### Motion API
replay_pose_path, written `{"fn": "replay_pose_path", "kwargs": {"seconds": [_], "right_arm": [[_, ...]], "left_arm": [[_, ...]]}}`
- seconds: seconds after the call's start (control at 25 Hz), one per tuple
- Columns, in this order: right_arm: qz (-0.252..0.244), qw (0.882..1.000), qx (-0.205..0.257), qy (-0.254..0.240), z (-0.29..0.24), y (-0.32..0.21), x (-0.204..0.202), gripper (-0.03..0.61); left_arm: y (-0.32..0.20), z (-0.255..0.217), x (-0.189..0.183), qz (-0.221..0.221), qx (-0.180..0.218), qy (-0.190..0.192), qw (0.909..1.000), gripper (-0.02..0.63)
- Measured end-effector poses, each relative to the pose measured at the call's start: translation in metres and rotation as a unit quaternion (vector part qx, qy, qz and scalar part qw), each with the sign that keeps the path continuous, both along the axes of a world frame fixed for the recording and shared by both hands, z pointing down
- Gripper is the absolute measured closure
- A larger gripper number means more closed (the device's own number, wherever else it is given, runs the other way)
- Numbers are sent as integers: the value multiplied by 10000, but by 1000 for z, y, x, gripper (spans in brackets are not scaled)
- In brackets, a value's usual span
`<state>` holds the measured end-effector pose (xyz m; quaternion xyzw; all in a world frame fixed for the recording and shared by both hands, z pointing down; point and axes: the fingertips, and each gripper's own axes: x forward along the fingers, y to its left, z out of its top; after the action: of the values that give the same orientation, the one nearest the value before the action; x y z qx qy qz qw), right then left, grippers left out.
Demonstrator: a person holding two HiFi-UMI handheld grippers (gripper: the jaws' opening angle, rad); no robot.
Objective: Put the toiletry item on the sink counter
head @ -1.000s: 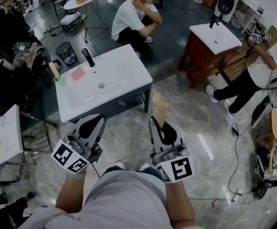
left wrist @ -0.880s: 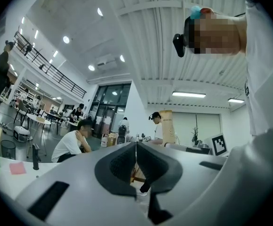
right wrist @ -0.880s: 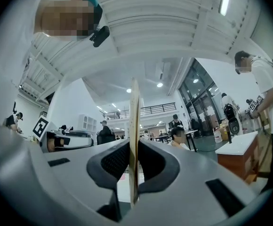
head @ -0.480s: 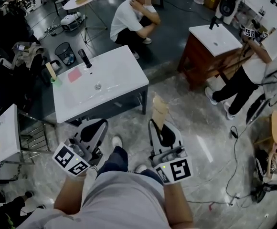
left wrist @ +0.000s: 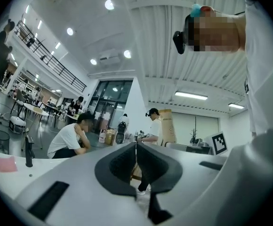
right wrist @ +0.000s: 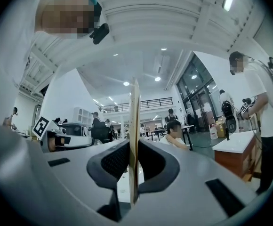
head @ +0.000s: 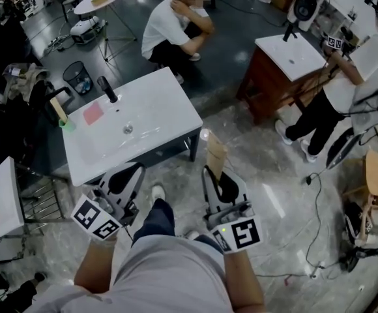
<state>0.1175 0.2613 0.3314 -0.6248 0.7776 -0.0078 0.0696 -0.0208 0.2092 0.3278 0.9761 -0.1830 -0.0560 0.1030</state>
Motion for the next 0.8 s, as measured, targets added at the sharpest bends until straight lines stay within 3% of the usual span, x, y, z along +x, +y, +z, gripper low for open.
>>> {"fn": "replay_pose_path", "kwargs": {"seconds": [0.44, 0.8], "right_arm": [[217, 9995, -228, -32, 17, -141, -3, 526], [324, 9990, -310, -72, 17, -250, -28, 526]], "left_arm": [[-147, 12, -6, 142, -152, 41, 9998, 595], [-256, 17, -33, 294, -240, 23, 9993, 595]]}}
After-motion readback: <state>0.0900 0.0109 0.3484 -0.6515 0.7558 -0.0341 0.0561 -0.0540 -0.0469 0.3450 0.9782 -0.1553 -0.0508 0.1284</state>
